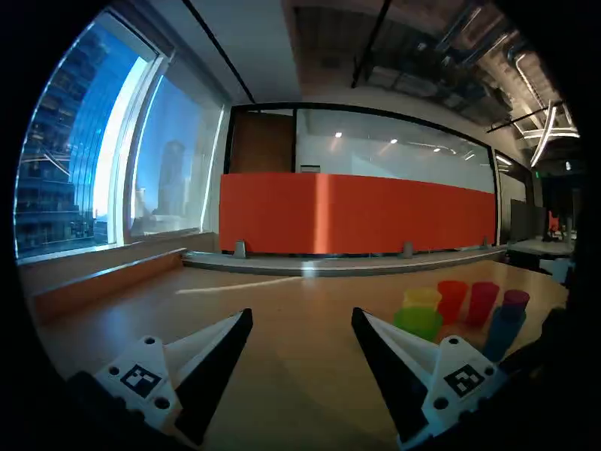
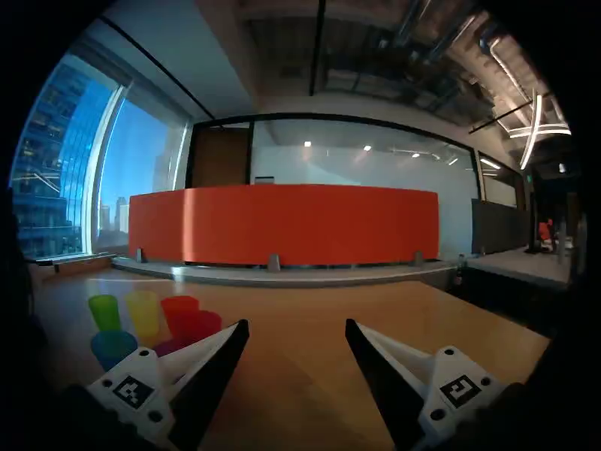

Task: Pour water

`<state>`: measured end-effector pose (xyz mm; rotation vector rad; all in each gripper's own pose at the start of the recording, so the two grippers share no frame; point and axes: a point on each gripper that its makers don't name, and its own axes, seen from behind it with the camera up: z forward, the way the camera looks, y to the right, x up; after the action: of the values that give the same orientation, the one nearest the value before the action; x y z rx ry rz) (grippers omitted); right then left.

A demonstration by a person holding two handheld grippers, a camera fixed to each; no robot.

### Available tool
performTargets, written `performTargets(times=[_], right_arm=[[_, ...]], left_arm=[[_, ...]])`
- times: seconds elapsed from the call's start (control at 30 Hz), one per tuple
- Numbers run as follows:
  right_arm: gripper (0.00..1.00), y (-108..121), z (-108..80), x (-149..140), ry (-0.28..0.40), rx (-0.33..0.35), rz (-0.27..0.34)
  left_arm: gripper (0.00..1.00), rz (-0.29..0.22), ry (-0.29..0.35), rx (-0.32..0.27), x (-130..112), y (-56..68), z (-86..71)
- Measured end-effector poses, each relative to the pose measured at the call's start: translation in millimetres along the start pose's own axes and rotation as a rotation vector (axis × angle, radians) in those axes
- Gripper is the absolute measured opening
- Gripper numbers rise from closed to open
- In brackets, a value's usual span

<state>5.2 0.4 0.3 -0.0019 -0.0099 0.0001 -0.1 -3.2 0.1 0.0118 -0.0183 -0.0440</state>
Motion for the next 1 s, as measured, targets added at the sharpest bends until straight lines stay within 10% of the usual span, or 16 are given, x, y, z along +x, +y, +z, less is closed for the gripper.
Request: performTargets(times=[0.2, 1.0], right_arm=[[1.0, -2, -1.7, 29, 0.006, 0.023, 0.004], [1.0, -27, -2.1, 158, -0.033, 0.115, -0.047]], left_arm=[[0.98, -0.055, -0.017, -0.035, 17, 2.1, 0.6], [0.98, 0.02, -0.004, -0.181, 162, 20.1, 11.9]])
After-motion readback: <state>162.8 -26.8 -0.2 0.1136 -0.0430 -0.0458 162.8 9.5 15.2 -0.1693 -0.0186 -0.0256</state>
